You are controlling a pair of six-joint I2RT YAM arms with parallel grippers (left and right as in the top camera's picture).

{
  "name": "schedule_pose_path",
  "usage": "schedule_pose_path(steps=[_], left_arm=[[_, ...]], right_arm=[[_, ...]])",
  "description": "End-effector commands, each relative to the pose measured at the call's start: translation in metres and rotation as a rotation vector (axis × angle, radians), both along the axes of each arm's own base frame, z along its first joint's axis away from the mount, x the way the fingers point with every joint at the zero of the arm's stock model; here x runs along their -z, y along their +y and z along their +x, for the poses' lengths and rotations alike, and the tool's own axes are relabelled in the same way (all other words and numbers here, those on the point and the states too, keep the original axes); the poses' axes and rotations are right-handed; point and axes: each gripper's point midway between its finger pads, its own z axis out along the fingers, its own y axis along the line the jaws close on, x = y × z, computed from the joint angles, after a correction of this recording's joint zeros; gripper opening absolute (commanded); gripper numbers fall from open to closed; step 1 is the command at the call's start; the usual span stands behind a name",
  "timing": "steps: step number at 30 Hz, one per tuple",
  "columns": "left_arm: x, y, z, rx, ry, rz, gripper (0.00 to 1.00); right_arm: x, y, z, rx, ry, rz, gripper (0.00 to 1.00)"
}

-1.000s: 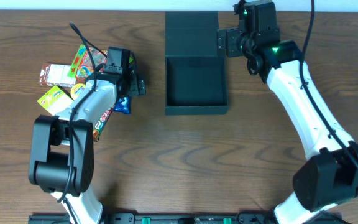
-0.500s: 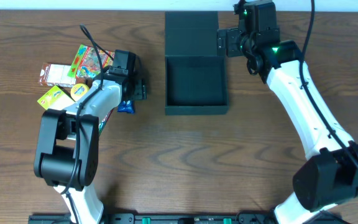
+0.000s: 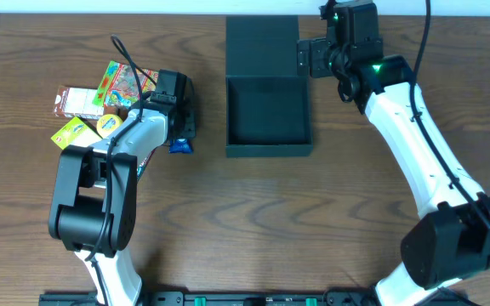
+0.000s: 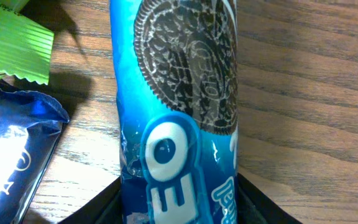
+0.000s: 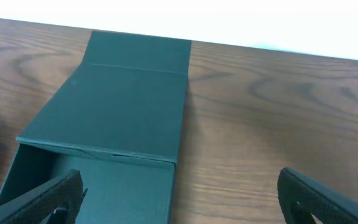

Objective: Pack container
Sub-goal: 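Reach the left gripper to the blue Oreo pack and grasp it, then carry the Oreo pack into the box and release it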

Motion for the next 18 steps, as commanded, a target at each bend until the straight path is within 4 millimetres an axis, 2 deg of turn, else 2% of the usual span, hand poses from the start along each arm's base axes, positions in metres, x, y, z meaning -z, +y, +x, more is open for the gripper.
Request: schedule_pose_path(steps=[1,6,10,13,16,18], left_arm=[[-0.001,-0.002,0.004,-0.019,-0.003,-0.006,0.45],[-0.010,-0.004,0.012,-0.019,-0.017,-0.009,0.39],[-0.033,-0.006,0.028,-0.019,-0.050,-0.012,0.35],[-0.060,-0.010,0.043,0.000,-0.079,-0.009,0.28],[-0.099,-0.016,0.059,0.007,-0.130,0.036,0.20],[-0.119,-0.027,0.065,0.027,-0.163,0.045,0.20]], right_arm=[[0.009,-0.004,0.001,0.000,0.016,-0.017,0.99],[0.009,-0.012,0.003,0.016,0.016,-0.017,0.99],[0.008,-0.024,0.005,0.046,0.014,-0.026,0.99],[0.009,-0.044,0.008,0.096,0.014,-0.043,0.99],[0.010,-0.067,0.009,0.140,0.024,-0.043,0.99],[0.011,-0.077,0.009,0.159,0.030,-0.045,0.99]])
